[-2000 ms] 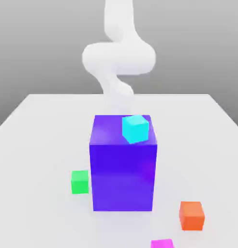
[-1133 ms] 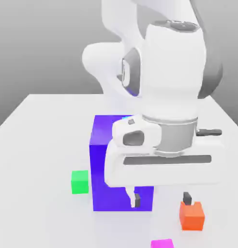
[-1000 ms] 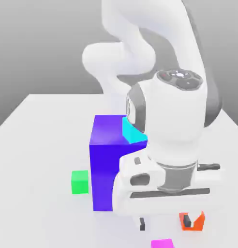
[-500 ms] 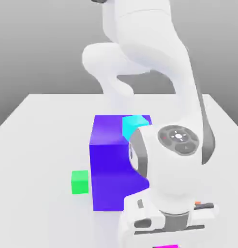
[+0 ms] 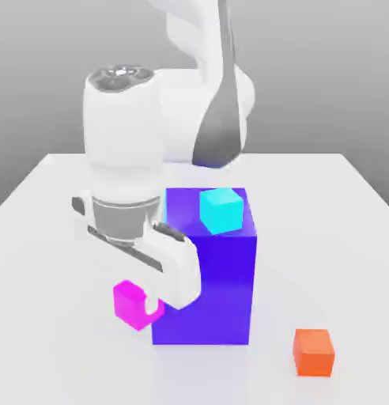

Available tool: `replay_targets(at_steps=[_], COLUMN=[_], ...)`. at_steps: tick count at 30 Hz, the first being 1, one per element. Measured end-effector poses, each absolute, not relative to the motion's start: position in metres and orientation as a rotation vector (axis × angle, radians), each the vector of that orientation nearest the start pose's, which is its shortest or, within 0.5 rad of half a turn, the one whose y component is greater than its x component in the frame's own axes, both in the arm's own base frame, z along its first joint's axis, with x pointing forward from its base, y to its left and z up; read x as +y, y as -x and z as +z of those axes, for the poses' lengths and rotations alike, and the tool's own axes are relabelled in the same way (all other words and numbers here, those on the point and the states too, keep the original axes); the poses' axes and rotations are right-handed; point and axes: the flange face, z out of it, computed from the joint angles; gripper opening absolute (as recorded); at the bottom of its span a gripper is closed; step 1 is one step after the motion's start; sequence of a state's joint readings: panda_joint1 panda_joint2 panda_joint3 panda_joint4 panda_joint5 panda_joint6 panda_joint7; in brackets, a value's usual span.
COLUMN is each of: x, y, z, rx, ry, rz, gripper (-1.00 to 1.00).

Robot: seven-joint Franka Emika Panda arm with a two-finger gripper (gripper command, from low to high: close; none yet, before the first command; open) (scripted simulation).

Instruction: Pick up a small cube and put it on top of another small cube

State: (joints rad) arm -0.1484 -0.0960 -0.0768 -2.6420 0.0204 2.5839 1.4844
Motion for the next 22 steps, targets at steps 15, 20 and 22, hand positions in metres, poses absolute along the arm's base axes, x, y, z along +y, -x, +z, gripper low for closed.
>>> replay_targets(at_steps=[15,20,22], x=[-0.122,-0.12,-0.12], y=[-0.287,-0.285,-0.285], z=[0.214,0.179,0.179], rx=[2.915,2.91,2.91], ry=[1.182,1.182,1.184], rz=[-0.009,-0.004,-0.004], gripper=[-1.0,1.0,1.0])
